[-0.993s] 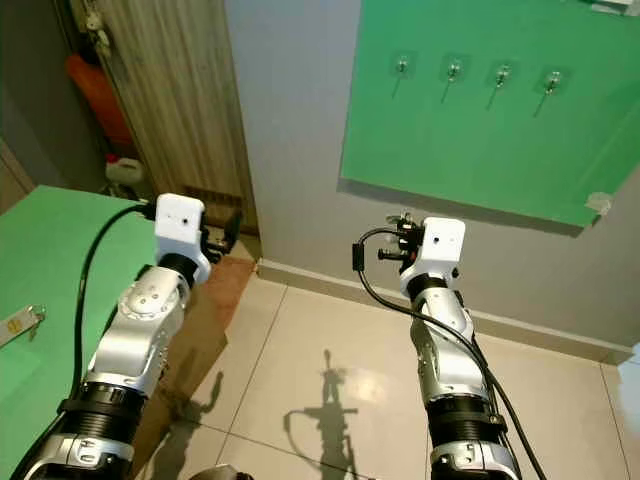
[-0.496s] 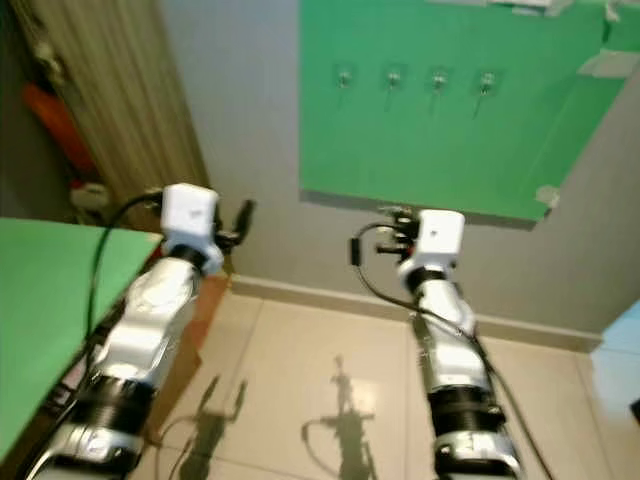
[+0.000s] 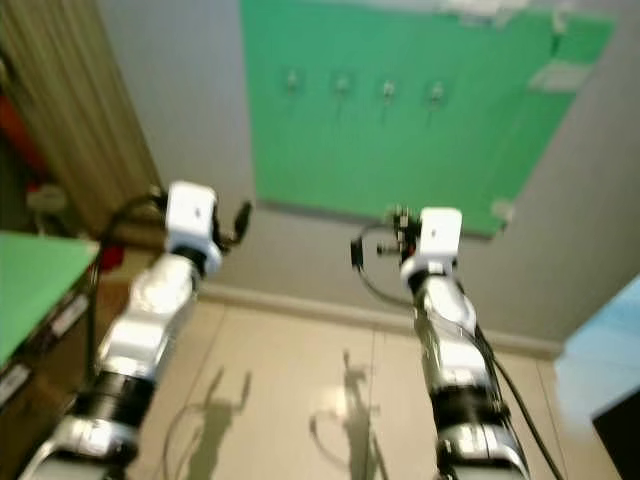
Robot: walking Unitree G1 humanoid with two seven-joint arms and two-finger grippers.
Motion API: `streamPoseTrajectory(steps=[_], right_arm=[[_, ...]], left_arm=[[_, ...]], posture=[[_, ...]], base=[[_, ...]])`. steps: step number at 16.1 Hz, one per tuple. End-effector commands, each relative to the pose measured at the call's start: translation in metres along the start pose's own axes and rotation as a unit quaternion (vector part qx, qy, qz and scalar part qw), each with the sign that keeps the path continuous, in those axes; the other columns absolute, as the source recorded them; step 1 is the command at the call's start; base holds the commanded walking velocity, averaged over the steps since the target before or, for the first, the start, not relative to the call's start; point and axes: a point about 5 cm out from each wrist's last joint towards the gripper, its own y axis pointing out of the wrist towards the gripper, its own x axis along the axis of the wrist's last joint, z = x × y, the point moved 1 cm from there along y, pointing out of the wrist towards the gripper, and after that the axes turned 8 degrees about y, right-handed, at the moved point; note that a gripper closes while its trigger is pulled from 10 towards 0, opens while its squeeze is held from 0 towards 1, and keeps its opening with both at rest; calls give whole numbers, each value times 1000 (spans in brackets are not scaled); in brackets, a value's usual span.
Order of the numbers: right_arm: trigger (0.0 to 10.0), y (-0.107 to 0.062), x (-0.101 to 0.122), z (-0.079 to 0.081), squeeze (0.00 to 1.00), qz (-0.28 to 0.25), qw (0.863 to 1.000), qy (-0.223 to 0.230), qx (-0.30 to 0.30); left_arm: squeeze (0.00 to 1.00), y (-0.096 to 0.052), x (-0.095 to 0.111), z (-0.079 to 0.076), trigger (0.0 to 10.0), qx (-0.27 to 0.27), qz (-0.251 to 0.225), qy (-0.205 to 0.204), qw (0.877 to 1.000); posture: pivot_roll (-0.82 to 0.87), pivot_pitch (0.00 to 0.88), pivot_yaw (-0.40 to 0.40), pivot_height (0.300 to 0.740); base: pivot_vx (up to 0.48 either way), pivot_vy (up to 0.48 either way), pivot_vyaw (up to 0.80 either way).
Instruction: Hang keys on a hook
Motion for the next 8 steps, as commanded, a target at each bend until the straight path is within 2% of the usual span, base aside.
streamPoseTrajectory(steps=[1, 3, 4, 6, 7, 8], right_arm=[[0, 3, 4, 9, 0, -4, 1000, -3, 20], [0, 5, 7, 13, 0, -1, 999, -11, 37], [0, 9, 11, 15, 0, -1, 999, -18, 46], [0, 18, 23, 12, 0, 13, 998, -30, 50], [0, 20, 23, 9, 0, 24, 998, -41, 41], [0, 21, 22, 10, 0, 36, 997, -44, 47]], left_arm=[[0, 1, 5, 3, 10000, 10, -10, -1, 1000], [0, 2, 6, 0, 10000, -2, -9, -8, 1000], [0, 2, 9, 0, 10000, -4, -12, -11, 1000], [0, 4, 14, -4, 10000, -8, -20, 10, 1000], [0, 5, 15, -4, 10000, -6, -21, 8, 1000], [0, 5, 16, -4, 10000, -4, -19, -12, 1000]], posture=[[-37, 0, 35, 740], [-40, 0, 36, 740], [-40, 0, 36, 740], [-40, 0, 35, 740], [-42, 0, 34, 740], [-42, 0, 34, 740]], base=[[0, 0, 0], [139, 0, 0], [435, 0, 0], [459, 0, 0], [469, 0, 0], [480, 0, 0]])
